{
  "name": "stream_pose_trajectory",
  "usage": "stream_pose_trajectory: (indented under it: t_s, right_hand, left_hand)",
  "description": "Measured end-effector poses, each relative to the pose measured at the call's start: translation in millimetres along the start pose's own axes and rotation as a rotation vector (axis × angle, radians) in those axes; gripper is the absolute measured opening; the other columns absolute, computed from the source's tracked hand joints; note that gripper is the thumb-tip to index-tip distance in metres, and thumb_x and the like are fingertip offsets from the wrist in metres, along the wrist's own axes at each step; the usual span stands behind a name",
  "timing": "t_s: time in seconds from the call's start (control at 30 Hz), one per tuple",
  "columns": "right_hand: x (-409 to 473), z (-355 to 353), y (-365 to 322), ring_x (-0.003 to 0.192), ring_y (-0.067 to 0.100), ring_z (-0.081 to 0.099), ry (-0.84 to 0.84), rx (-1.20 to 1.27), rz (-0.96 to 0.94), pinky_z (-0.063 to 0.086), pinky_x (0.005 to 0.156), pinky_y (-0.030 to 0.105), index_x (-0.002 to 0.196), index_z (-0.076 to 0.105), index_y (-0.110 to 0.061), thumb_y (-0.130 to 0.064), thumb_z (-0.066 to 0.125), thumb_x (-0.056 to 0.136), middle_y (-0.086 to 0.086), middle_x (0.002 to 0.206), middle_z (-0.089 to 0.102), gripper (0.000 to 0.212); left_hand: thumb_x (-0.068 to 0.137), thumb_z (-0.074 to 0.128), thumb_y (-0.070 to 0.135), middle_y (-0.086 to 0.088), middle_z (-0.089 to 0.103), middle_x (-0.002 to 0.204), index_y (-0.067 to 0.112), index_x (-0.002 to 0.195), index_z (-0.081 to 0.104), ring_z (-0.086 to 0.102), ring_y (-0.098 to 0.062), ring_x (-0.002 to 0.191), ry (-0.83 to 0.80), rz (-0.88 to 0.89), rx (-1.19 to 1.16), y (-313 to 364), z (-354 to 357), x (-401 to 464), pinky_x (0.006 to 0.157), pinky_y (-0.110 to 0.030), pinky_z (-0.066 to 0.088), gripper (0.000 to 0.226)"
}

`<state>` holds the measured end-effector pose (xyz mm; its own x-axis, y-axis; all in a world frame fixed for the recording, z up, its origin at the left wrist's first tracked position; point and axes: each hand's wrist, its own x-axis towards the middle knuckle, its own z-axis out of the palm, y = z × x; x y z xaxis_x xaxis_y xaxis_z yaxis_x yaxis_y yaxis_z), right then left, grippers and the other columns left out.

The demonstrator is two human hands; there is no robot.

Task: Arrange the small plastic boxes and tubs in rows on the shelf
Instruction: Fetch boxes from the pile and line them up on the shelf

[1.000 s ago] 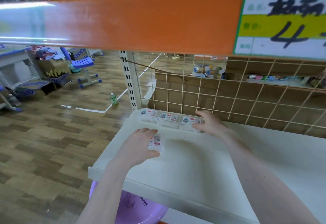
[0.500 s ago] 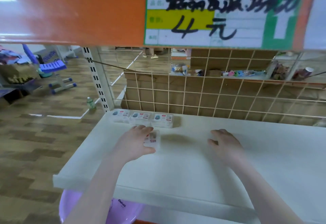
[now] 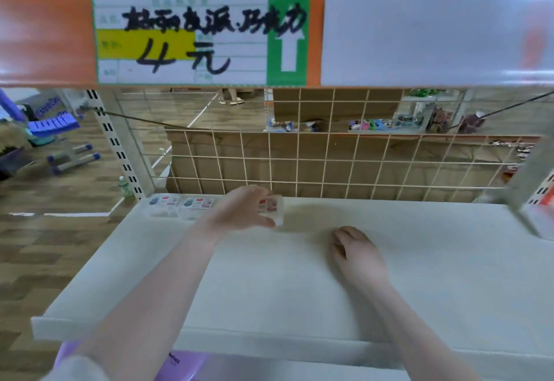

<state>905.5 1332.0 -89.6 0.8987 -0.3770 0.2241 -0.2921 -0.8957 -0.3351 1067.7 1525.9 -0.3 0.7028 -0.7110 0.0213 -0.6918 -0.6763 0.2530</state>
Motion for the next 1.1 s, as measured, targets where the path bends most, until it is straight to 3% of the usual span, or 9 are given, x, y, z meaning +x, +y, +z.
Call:
stream_pose_trajectory:
  t_s: [0.13, 0.23, 0.33, 0.4, 0.5, 0.63, 0.77, 1.1]
  right_hand:
    - [0, 1, 2, 0.115, 0.021, 0.048, 0.002, -0.014, -0.004, 0.039, 0.093, 0.029, 0.12, 0.057, -0.013, -0.027, 0.044, 0.094, 0.001, 0.128, 0.052, 0.032]
    - [0, 0, 2, 0.116, 0.023, 0.048, -0.005, -0.019, -0.016, 0.039, 0.094, 0.031, 0.12, 0.056, -0.011, -0.027, 0.045, 0.094, 0.003, 0.128, 0.052, 0.033]
    - [0, 0, 2, 0.116, 0.024, 0.048, -0.003, -0.001, -0.014, 0.04, 0.093, 0.031, 0.12, 0.057, -0.012, -0.028, 0.046, 0.094, 0.003, 0.128, 0.052, 0.033]
    - [-1, 1, 3, 0.116, 0.024, 0.048, -0.002, 0.009, -0.017, 0.04, 0.093, 0.03, 0.121, 0.057, -0.012, -0.028, 0.046, 0.093, 0.003, 0.128, 0.052, 0.034]
    - [0, 1, 4, 0.115, 0.022, 0.047, 0.008, 0.015, -0.021, 0.04, 0.093, 0.029, 0.119, 0.058, -0.013, -0.027, 0.046, 0.092, 0.002, 0.125, 0.054, 0.033]
    - [1, 2, 4, 0.114, 0.021, 0.047, 0.017, 0.011, -0.023, 0.039, 0.093, 0.029, 0.117, 0.059, -0.014, -0.028, 0.045, 0.092, 0.0, 0.123, 0.054, 0.031]
    - [1, 4, 5, 0.115, 0.02, 0.046, 0.021, 0.011, -0.02, 0.039, 0.093, 0.028, 0.118, 0.058, -0.015, -0.029, 0.045, 0.093, -0.002, 0.124, 0.053, 0.031]
    - [2, 4, 5, 0.114, 0.019, 0.047, 0.025, 0.009, -0.017, 0.038, 0.091, 0.027, 0.115, 0.059, -0.015, -0.029, 0.046, 0.092, -0.002, 0.122, 0.054, 0.03]
  left_hand:
    - [0.068, 0.077, 0.046, -0.004, 0.064, 0.1, 0.021, 0.101, 0.056, 0.056, -0.022, 0.079, -0.045, -0.017, 0.01, 14, -2, 26, 0.064, -0.032, 0.044, 0.047]
    - [0.069, 0.078, 0.044, -0.007, 0.063, 0.112, 0.015, 0.122, 0.056, 0.059, -0.025, 0.093, -0.092, -0.051, 0.01, 20, 0, 41, 0.074, -0.032, 0.046, 0.064]
    - [0.072, 0.077, 0.043, -0.008, 0.056, 0.128, 0.016, 0.137, 0.045, 0.056, -0.026, 0.108, -0.167, -0.104, 0.012, 22, 3, 53, 0.084, -0.034, 0.049, 0.078]
    - [0.073, 0.076, 0.043, -0.007, 0.052, 0.134, 0.017, 0.141, 0.04, 0.055, -0.027, 0.111, -0.218, -0.117, 0.039, 23, 6, 58, 0.083, -0.034, 0.05, 0.081]
    - [0.075, 0.073, 0.045, -0.005, 0.05, 0.135, 0.018, 0.141, 0.038, 0.053, -0.025, 0.115, -0.242, -0.096, 0.113, 22, 10, 61, 0.083, -0.03, 0.047, 0.079]
    - [0.075, 0.073, 0.046, -0.003, 0.054, 0.127, 0.017, 0.131, 0.045, 0.055, -0.023, 0.106, -0.25, -0.104, 0.14, 15, 18, 62, 0.075, -0.03, 0.045, 0.069]
    - [0.076, 0.071, 0.048, -0.003, 0.051, 0.127, 0.018, 0.128, 0.047, 0.049, -0.024, 0.116, -0.251, -0.074, 0.194, 7, 25, 63, 0.091, -0.036, 0.044, 0.065]
    - [0.078, 0.069, 0.049, -0.004, 0.046, 0.134, 0.017, 0.136, 0.042, 0.045, -0.024, 0.123, -0.25, -0.055, 0.194, 5, 28, 62, 0.098, -0.038, 0.041, 0.072]
